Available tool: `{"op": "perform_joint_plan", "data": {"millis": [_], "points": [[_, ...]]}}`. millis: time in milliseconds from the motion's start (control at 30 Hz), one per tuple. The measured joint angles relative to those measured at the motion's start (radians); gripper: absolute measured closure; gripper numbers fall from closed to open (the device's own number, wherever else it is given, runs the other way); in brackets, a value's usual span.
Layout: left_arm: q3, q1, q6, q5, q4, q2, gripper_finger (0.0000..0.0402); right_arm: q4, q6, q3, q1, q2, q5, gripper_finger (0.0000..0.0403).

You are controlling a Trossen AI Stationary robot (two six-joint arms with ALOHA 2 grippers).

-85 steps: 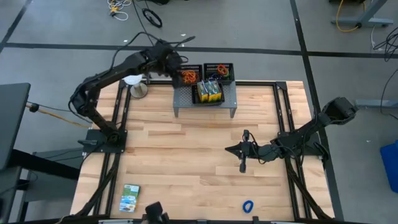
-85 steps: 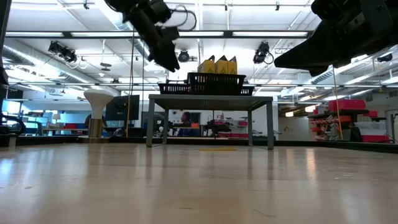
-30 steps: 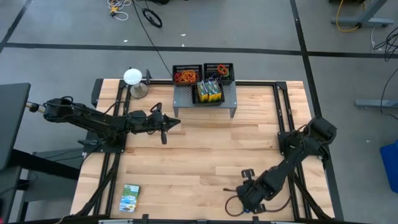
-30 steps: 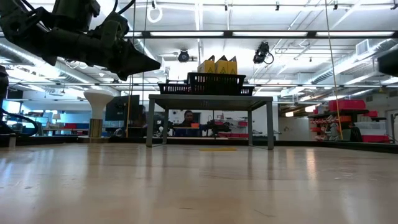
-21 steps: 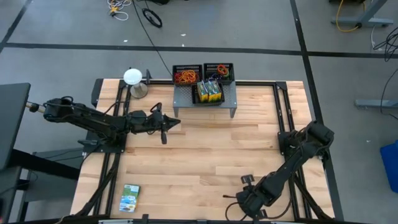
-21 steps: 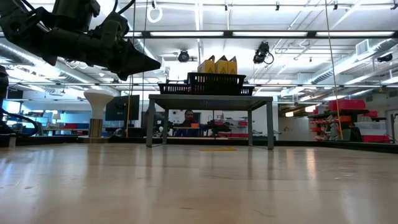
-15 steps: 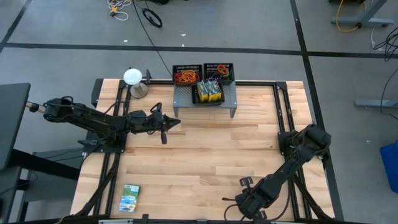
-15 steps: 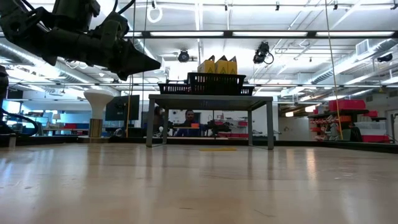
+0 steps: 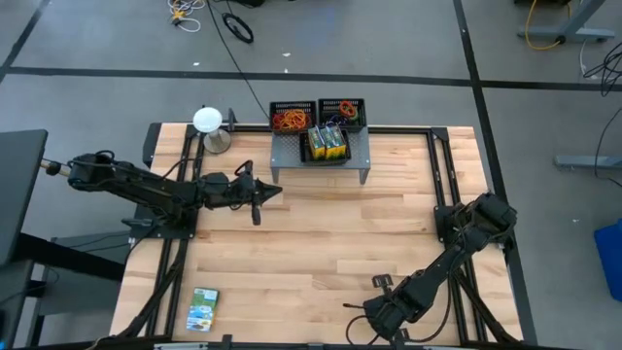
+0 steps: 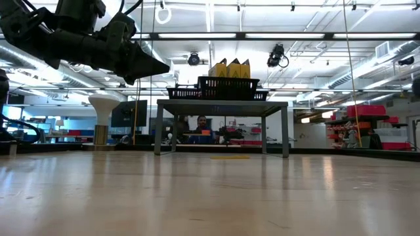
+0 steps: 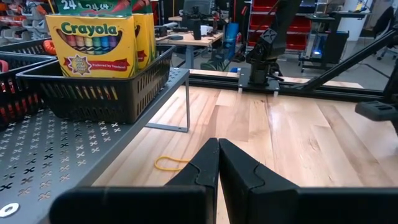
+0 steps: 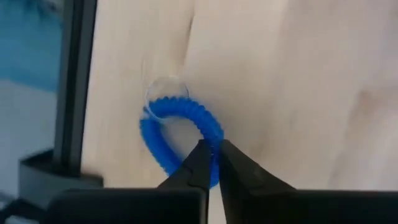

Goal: Pick & Place Office Desk Supplies
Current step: Put the blue spring keychain into the top right black basket on the shelf

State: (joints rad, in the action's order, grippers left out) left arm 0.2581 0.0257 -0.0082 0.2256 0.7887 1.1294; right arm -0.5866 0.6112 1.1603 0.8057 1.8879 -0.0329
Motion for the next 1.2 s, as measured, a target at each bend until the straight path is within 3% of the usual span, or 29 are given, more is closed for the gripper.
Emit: {"op": "perform_joint_plan", "data": {"millis": [467, 667, 933, 1100, 1200], "points": [[0.000, 0.000, 0.000, 0.000, 0.000, 0.000, 0.0384, -0.041, 0.021, 0.000, -0.158, -0.259, 0.223, 0.0394], [0.000, 0.000, 0.000, 0.000, 0.000, 0.000, 0.0384, -0.113, -0.041, 0.019, -0.324, -0.395, 0.345, 0.0396], [0.000, 0.000, 0.000, 0.000, 0.000, 0.000, 0.0384, -0.127, -0.249, 0.239, -0.609, -0.545, 0.447, 0.0396], [0.000, 0.000, 0.000, 0.000, 0.000, 0.000, 0.0384, -0.142, -0.402, 0.345, -0.790, -0.565, 0.390, 0.0396], [0.000, 0.000, 0.000, 0.000, 0.000, 0.000, 0.0384, -0.201, -0.461, 0.313, -0.809, -0.564, 0.321, 0.0396]]}}
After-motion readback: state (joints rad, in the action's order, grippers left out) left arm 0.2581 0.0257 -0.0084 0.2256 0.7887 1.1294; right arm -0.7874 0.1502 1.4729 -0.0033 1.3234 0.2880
